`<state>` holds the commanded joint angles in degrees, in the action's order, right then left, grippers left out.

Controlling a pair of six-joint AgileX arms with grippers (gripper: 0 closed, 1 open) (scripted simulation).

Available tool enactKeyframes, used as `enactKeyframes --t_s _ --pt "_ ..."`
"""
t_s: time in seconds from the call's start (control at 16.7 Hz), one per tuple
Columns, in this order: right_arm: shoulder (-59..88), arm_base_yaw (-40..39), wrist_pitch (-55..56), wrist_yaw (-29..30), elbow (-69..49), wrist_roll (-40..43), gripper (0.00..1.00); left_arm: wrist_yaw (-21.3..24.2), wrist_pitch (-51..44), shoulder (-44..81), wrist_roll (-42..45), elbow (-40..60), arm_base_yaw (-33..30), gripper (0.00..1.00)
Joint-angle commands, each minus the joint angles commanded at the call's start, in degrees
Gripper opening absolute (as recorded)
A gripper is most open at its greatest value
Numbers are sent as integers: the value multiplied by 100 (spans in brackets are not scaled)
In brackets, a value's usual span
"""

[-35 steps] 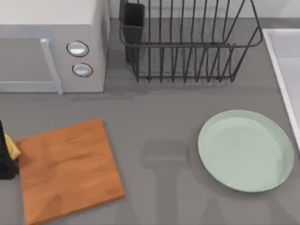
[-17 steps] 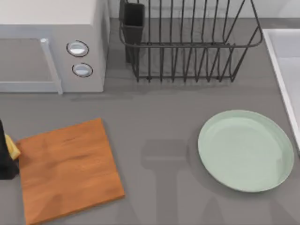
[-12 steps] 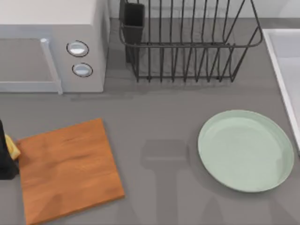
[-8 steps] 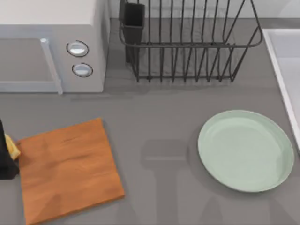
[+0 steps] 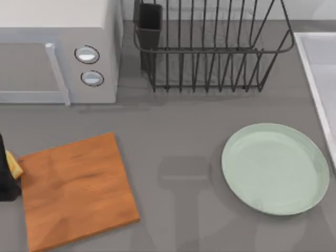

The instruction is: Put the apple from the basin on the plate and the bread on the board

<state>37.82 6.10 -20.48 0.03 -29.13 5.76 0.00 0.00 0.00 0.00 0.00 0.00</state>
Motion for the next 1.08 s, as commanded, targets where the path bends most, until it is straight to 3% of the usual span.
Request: enactKeyframes --t_s 0.66,1.08 --pt "6244 884 -2968 4 -4230 835 100 0 0 0 0 0 0 100" --pt "7640 1092 -3667 5 -5225 1031 100 0 0 0 0 0 0 100"
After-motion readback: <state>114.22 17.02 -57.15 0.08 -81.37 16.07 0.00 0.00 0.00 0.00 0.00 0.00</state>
